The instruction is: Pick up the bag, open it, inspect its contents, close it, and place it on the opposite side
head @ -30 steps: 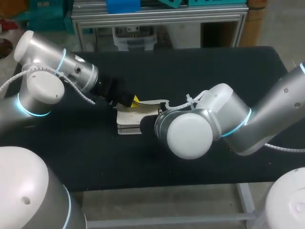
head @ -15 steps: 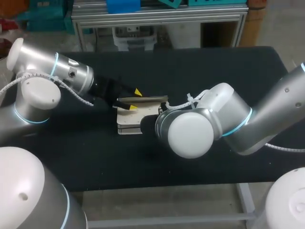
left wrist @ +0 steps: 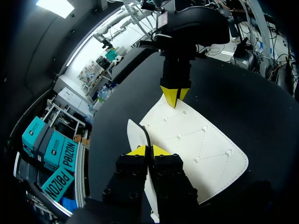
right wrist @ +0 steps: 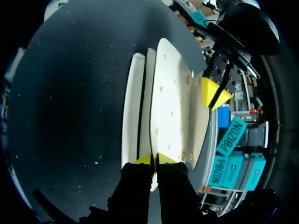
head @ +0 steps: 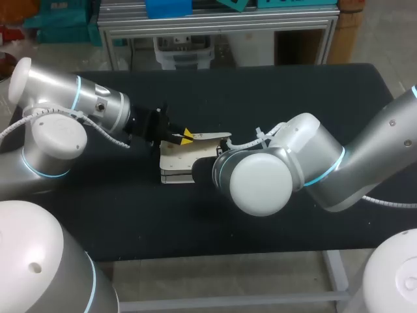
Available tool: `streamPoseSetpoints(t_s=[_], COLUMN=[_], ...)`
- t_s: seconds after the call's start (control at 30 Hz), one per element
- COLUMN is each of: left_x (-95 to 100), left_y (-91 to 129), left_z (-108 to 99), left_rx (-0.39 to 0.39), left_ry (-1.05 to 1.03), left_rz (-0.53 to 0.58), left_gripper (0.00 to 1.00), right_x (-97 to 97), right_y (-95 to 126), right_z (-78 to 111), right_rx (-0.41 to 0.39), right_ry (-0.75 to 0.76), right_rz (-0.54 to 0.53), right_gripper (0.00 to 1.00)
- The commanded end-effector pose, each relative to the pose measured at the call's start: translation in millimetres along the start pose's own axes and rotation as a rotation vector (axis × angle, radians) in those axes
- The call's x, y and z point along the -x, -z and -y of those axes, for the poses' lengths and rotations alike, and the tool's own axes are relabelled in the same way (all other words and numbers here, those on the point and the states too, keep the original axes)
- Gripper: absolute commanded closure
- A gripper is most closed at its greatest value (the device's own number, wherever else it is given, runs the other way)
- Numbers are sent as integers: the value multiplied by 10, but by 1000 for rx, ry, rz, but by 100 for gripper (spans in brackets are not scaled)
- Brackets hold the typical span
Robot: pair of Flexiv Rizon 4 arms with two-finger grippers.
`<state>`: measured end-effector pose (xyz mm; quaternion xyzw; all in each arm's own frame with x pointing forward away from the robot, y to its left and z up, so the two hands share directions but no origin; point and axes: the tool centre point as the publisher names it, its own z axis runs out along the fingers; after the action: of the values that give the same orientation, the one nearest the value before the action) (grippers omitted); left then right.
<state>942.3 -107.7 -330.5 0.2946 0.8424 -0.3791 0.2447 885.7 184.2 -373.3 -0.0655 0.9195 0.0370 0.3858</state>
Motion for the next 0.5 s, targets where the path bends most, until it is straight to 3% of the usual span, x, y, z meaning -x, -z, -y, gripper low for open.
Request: streamPoseSetpoints(t_s=[0.03,0.3,0.5], left_x=[-173,-364,-456], left_y=[3,12,-110], left_z=[62,18,8], left_rx=[5,-18,-20], left_ry=[-33,-26,-25], left_rz=[11,-5,-27], left_gripper=[100,100,100], right_x=[-45,-45,-45], right_y=[-25,-25,-25], right_z=[36,36,36], right_rx=[59,59,59], right_ry=[1,1,1], right_rz=[536,536,536], right_gripper=[100,100,100])
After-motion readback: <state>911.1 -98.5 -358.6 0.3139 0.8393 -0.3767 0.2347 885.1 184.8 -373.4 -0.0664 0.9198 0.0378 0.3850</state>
